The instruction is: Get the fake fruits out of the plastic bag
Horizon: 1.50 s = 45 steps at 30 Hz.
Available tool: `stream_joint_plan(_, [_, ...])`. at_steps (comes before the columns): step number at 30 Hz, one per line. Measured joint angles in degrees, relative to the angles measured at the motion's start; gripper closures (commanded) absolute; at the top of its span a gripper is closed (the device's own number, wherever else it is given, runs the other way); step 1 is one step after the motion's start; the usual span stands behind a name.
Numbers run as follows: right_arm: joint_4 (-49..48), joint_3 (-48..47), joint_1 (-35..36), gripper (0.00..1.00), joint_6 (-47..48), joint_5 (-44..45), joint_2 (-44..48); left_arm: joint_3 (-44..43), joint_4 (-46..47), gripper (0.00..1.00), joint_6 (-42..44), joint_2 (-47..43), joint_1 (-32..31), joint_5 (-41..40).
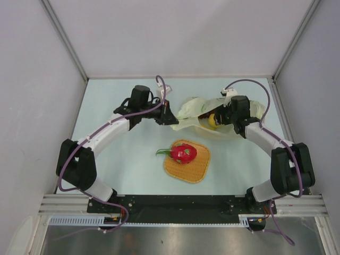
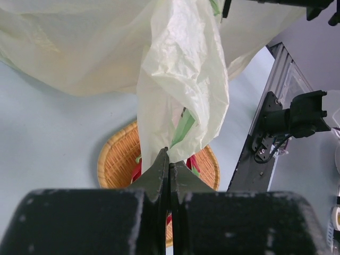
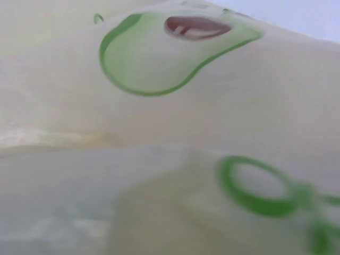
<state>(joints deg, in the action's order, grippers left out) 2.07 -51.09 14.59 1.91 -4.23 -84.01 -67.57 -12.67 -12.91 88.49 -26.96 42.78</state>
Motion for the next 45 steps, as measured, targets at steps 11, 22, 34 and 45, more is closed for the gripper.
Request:
stream_joint_plan(11, [-2.1, -1.6, -0.72, 0.0, 2.97, 0.68, -8.79, 0.0, 0.07, 1.0, 0.94, 0.0, -0.17, -0.68])
stream_joint_plan(22, [-6.51, -1.99, -0.85, 0.58, 9.44, 0.11, -11.37, 0.0, 0.09, 1.0, 1.01, 0.0, -0.61, -0.81])
stream_joint_plan(34, [10.36, -3.21, 0.31, 0.63, 15.61, -17.09, 16.44, -0.13, 0.74, 1.0, 1.38, 0.0, -0.66, -1.68])
stream_joint_plan(45, [31.69, -2.27, 7.93, 0.67, 25.14, -29.75, 24.57, -2.67, 0.92, 1.0, 1.42, 0.0, -0.66, -2.19])
